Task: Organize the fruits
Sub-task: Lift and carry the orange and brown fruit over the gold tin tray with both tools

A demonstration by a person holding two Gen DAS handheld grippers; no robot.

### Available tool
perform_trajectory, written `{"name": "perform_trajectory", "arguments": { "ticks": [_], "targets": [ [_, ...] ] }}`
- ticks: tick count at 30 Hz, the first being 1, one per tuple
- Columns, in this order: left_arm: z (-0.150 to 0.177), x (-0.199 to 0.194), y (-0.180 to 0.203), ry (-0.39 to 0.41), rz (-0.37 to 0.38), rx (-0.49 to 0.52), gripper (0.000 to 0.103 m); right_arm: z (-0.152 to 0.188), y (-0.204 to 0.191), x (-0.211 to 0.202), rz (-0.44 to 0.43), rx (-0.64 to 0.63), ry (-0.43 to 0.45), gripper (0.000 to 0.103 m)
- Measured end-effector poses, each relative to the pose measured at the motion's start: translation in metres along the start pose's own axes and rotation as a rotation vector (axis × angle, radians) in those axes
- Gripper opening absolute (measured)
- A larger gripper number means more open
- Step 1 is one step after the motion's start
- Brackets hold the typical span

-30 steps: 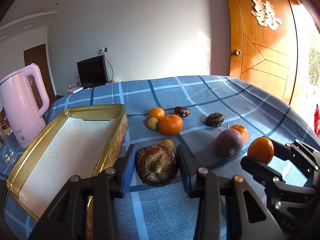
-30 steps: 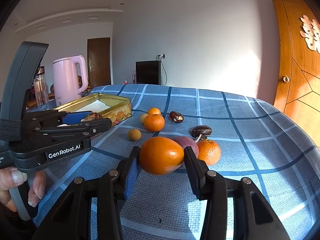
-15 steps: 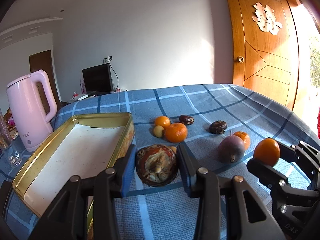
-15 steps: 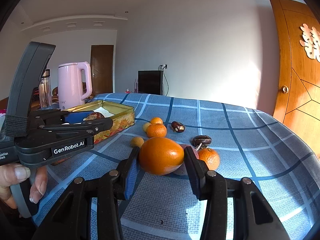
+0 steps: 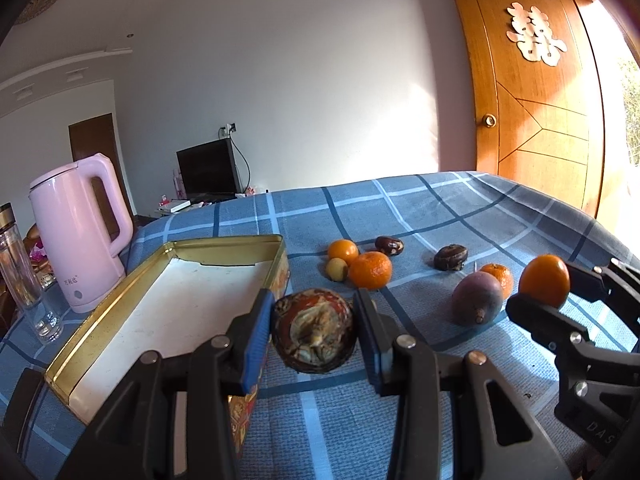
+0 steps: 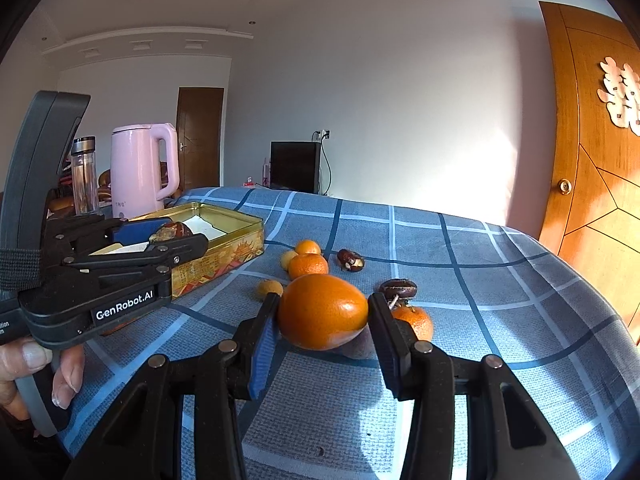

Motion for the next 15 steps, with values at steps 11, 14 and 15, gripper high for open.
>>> {"name": "perform_trajectory", "arguments": {
  "ticks": [11,14,15],
  "targets": [
    [-0.019,-0.011,-0.043,0.014,-0.083,-0.044,0.042,-0.038,-0.023,0.018,-0.033,-0.051,0.01,0.046],
    [-0.023,-0.012,-0.055,0.016,-0.107,-0.051,0.042,-0.042,-0.031,0.026,-0.047,-0.06,0.003,0.046],
    [-0.025,-0.013,-0.058,0.018,-0.114,-0.052,0.042,-0.044,-0.034,0.029,-0.051,-0.064,0.002,0.046]
  ]
}}
Point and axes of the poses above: each gripper's, at about its wrist camera, not at the fingertips, and x roughly the way its jaws point, y to its right, z to its underside, the point moved 3 cm from there along x, roughly the way its jaws point, and after that the axes turned 15 degrees about y, right-handed, at the moved point
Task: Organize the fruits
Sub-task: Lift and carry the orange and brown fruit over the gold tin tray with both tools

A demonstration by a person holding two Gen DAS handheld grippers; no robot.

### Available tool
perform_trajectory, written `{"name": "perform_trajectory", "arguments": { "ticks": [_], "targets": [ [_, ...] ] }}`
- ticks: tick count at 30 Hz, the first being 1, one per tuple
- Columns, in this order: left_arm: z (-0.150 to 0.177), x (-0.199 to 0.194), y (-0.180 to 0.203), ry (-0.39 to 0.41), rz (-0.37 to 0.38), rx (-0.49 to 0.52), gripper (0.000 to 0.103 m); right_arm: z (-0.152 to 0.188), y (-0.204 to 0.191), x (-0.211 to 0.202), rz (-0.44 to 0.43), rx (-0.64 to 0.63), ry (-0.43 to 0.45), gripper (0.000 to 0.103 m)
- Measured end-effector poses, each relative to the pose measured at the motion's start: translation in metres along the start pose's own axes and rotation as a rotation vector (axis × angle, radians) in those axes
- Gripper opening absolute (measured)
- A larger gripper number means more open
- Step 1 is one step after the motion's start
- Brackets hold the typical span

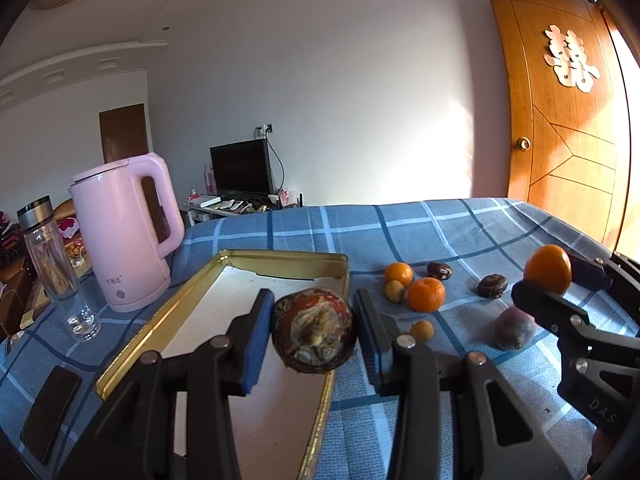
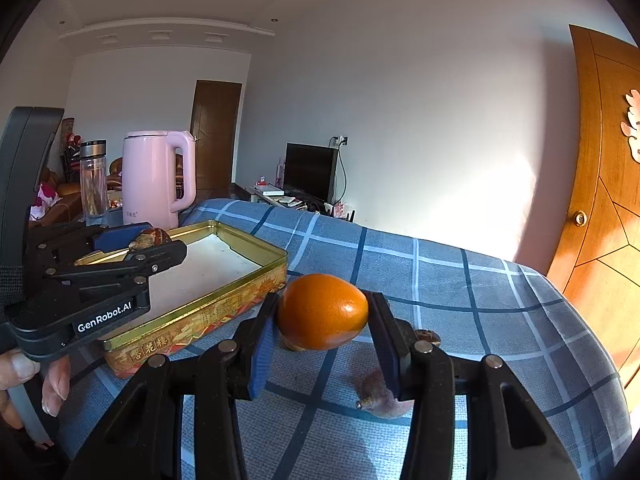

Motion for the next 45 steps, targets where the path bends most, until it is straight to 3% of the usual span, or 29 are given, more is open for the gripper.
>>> {"name": "perform_trajectory", "arguments": {
  "ticks": [18,31,45],
  "targets": [
    [-0.009,0.02,-0.049,-0.011,-0.111,0.043,0.042,-0.028,-0.042,0.054,-0.081,-0.089,0.024,0.046],
    [0.0,0.048,-0.074,-0.073,-0.16,0.076,0.042,-0.031,-0.065,0.103,-0.152,-0.085,-0.028,0.046],
    [0.02,0.079,-0.093,-0.165,-0.165,0.073,0.042,-0.017,-0.089,0.147,-0.206,-0.031,-0.108,0.047]
  ]
}}
Point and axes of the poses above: each gripper's, at about its wrist camera, not at the fingertips, and x roughly the way its jaws point, y to its right, z to its underside, the point moved 3 cm from there along x, roughly the way its jaws point, and after that the axes turned 15 degrees about y, right-handed, at the moved point
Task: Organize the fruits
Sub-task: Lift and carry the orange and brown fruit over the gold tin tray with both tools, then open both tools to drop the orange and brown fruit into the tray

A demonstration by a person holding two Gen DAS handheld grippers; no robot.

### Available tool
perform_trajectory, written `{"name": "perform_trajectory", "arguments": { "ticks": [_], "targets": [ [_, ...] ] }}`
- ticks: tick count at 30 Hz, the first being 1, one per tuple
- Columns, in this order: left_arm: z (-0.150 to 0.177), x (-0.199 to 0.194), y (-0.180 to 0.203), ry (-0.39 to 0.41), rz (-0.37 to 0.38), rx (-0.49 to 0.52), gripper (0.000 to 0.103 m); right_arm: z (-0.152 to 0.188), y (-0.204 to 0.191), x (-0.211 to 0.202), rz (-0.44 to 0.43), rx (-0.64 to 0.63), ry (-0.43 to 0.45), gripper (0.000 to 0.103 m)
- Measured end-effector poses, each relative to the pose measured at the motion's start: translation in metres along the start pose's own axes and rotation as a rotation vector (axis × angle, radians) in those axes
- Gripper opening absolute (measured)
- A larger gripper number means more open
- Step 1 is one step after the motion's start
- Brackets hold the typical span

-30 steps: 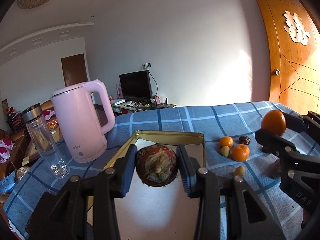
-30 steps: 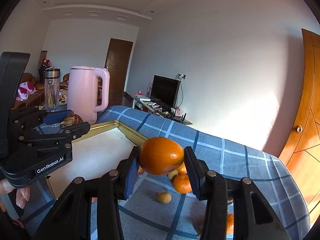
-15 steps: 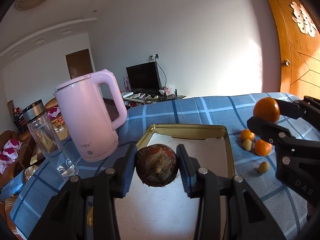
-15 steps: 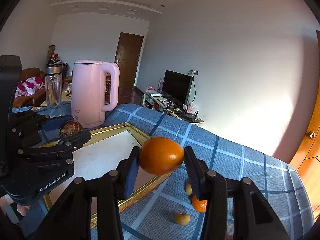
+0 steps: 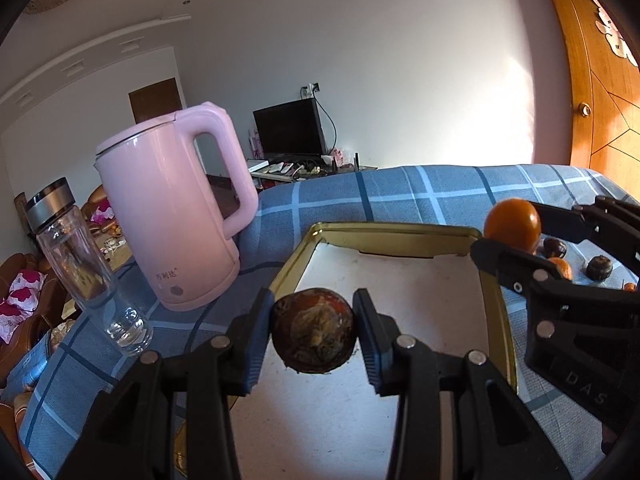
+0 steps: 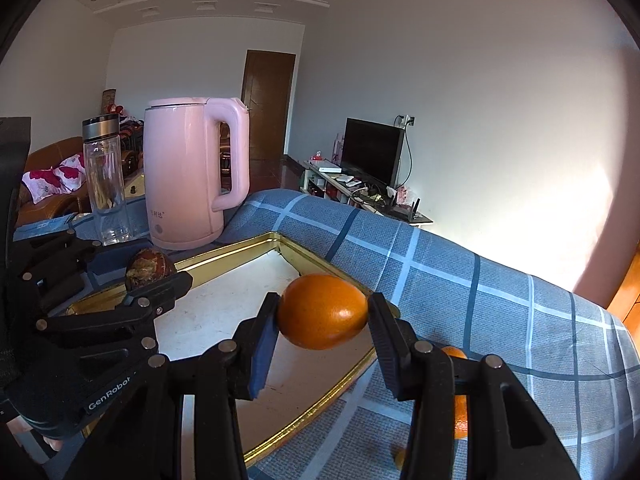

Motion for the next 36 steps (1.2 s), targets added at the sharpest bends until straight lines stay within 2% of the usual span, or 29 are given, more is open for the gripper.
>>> {"name": "perform_trajectory", "arguments": {
  "ticks": [15,20,26,36],
  "targets": [
    [0.011,0.018,-0.006,-0.071,-0.01,0.005,0.042,0.013,-0.006,0.024,-0.024,0.056,-0.051,0.047],
    [0.013,0.024,-0.008,-0.115,0.0,-0.012,0.042,0.018,-0.008,0.032,-0.023,0.056,-0.077,0.047],
    [0.018,0.03,-0.009,-0.151,-0.022,0.011,0.042,0.024,-0.009,0.038,-0.028,0.056,-0.109,0.047],
    [0.024,0.038,-0.008,-0.208,-0.008,0.023,0.042,0.033,-0.015,0.045,-0.05,0.046,-0.154,0.047]
  ]
}}
Point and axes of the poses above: each gripper's, at about its wrist camera, not at the fingertips, and x roughly the way its jaws point, y to its right, z to its underside, the point moved 3 cm from there along x, roughly the way its jaws point, and after that the axes turned 15 degrees about y, right-handed, at the moved point
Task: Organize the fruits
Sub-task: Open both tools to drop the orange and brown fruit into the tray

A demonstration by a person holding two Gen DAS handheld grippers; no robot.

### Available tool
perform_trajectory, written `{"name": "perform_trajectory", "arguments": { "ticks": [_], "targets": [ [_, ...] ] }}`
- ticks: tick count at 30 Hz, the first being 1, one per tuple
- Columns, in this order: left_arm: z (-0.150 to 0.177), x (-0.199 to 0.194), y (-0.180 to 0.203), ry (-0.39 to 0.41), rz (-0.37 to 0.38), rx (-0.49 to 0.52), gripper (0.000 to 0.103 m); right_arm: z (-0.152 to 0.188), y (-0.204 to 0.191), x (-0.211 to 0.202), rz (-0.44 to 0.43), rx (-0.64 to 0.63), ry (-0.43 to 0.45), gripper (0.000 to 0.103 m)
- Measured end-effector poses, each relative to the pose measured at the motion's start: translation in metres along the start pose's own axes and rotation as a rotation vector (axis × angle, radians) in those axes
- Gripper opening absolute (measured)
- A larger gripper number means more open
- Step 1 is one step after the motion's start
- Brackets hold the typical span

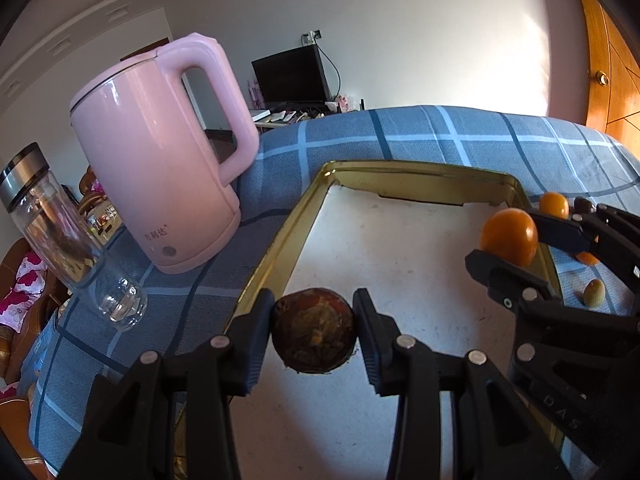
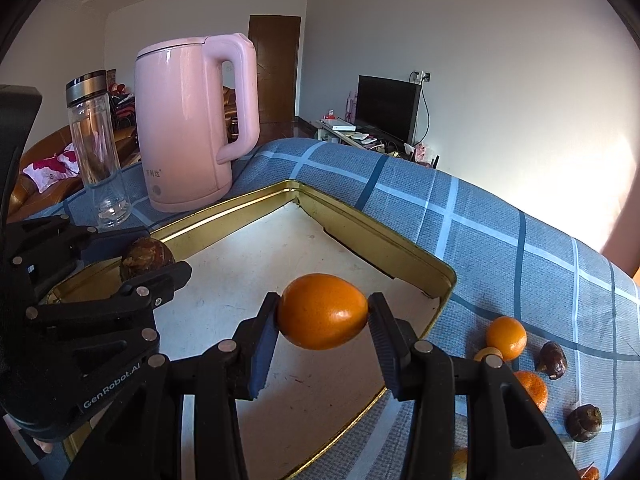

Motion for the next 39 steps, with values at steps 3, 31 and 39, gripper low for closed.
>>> {"name": "perform_trajectory", "arguments": {
  "ticks": [3,31,39],
  "targets": [
    [0.001,0.002,-0.001,-0.016,0.014,-0.014,0.042,0.001,0.0,0.002,-0.002,0.001,-0.009,0.047],
    [-0.005,-0.024,-0.015,0.053,-0.006,-0.114,0.079,0.005,0.007,-0.012,0.023,-0.008,-0.011,0.066],
    [-0.026,-0.074,0.006,0.189,0.041,-0.166,0.099,-0.009,0.038,-0.072,0.093,0.031,0.101,0.071]
  ]
}}
Point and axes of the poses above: each gripper's, at about its wrist camera, not at the fingertips, and x roughly the way its jaws point, y to its right, z to its underside, the point moved 3 cm from there along x, roughly the way its jaws point, and after that the axes turned 15 degrees about y, right-handed, at the moved point
